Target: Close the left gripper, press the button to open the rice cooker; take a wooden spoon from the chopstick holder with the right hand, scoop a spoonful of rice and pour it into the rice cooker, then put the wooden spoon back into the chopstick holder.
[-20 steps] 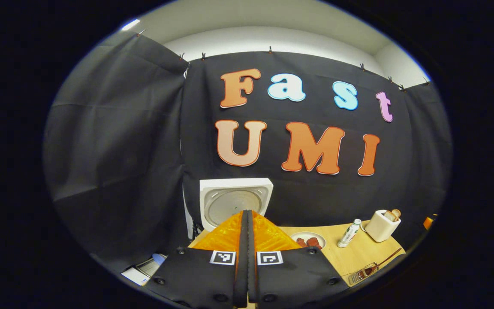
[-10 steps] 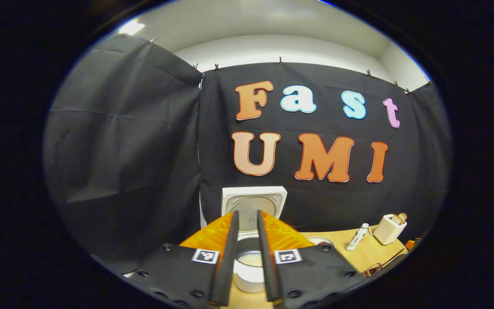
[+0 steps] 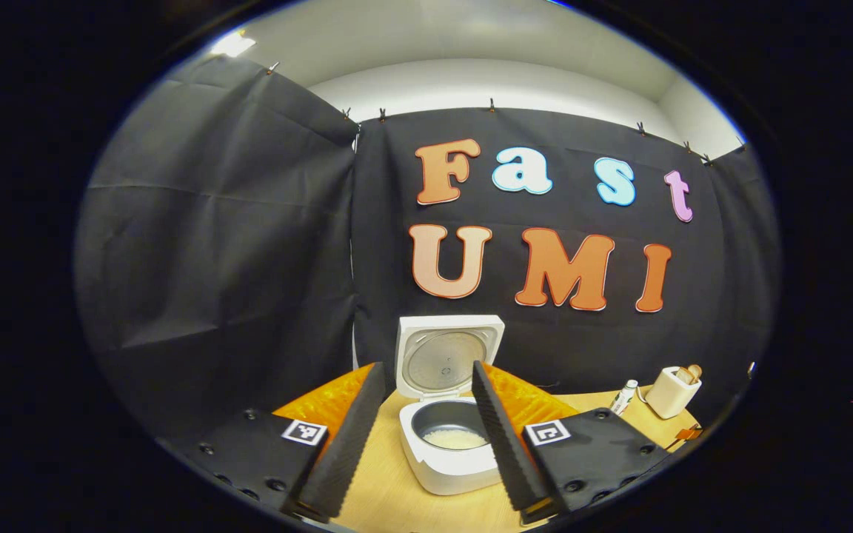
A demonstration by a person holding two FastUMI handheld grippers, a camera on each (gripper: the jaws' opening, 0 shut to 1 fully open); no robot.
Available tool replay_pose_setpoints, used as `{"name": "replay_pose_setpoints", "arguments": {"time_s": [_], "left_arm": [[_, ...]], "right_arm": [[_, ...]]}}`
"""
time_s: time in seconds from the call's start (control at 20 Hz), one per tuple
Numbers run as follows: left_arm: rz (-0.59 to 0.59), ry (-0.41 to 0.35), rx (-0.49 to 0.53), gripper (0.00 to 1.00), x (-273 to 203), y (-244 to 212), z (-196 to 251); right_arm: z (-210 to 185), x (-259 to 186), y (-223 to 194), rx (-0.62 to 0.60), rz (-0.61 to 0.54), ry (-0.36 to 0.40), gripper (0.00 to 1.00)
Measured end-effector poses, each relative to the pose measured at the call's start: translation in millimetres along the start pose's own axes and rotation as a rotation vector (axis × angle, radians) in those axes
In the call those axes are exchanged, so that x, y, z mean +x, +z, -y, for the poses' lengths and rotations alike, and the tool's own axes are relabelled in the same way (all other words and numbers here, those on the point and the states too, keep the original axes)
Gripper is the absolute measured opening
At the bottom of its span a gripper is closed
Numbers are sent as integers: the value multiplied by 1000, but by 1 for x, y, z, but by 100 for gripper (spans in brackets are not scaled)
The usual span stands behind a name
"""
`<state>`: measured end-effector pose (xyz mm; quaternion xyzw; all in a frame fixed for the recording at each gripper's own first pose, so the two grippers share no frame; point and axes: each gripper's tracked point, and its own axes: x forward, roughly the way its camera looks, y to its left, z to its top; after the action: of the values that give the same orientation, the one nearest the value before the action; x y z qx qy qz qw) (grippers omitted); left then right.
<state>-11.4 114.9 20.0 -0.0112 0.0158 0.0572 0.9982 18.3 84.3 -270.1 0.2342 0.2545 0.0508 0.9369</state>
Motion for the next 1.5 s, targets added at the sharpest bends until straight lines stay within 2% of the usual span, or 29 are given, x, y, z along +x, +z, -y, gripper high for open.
{"name": "replay_pose_setpoints", "arguments": {"time_s": [0.05,0.1,0.25,0.3,0.35,0.45,0.6,0.8,1.0,1.15,1.35,1.5], "left_arm": [[1,6,2,93,-2,0,-3],[4,15,5,100,-2,-1,-6],[0,36,17,100,-3,-3,-14],[-3,37,18,100,-2,-5,-16],[-4,36,15,100,-2,-5,-16],[-8,39,7,100,0,-6,-20],[-21,39,-14,100,3,-12,-22],[-28,34,-24,100,8,-14,-26],[-13,21,-25,100,9,-7,-28],[-8,7,-27,100,11,-6,-28],[-10,-8,-37,100,15,-7,-31],[-22,-16,-56,100,19,-12,-35]], "right_arm": [[0,3,1,9,3,0,77],[0,5,1,17,3,1,69],[5,11,6,39,21,-17,53],[3,13,6,45,19,-10,42],[-1,13,6,62,9,9,37],[-6,13,5,110,-18,26,30],[-7,16,3,150,-23,12,20],[-9,18,6,134,-11,-18,6],[-28,5,21,35,32,-15,4],[-49,-13,48,-33,93,4,4],[-87,-41,78,-79,175,55,4],[-124,-59,86,-124,208,119,4]]}}
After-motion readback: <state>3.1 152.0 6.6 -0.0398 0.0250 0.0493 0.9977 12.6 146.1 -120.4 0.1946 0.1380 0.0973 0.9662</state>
